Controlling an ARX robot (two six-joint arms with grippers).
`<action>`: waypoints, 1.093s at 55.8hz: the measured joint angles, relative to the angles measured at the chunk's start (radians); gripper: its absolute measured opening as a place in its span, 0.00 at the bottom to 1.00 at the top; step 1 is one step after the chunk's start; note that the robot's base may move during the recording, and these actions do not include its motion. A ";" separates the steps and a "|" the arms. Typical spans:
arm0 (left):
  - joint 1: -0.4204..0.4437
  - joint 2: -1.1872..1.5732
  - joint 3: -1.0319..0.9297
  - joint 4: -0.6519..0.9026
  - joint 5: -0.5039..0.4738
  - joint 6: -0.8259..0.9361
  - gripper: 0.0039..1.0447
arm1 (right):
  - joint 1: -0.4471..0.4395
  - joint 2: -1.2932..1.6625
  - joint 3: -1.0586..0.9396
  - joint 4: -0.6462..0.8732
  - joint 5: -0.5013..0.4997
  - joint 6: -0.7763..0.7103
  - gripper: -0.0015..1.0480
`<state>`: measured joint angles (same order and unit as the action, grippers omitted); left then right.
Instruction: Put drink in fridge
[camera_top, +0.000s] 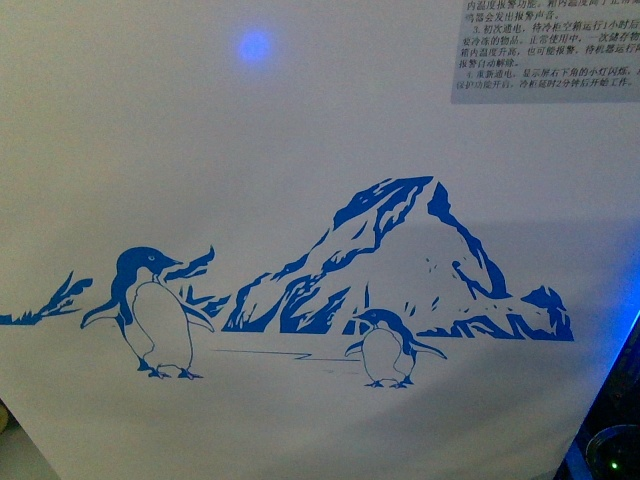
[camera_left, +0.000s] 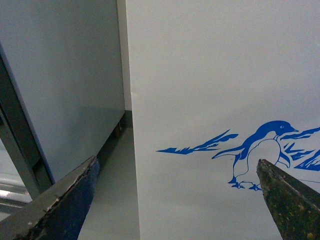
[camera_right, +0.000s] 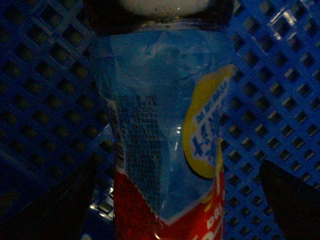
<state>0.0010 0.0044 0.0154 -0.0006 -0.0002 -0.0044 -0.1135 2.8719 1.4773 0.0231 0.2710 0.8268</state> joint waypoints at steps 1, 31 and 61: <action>0.000 0.000 0.000 0.000 0.000 0.000 0.92 | 0.000 0.005 0.005 0.000 -0.004 0.000 0.93; 0.000 0.000 0.000 0.000 0.000 0.000 0.92 | -0.007 0.137 0.146 -0.032 -0.045 -0.041 0.77; 0.000 0.000 0.000 0.000 0.000 0.000 0.92 | -0.051 -0.282 -0.179 0.089 -0.111 -0.257 0.38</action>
<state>0.0010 0.0044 0.0154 -0.0002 0.0002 -0.0044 -0.1650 2.5900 1.2980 0.1123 0.1604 0.5701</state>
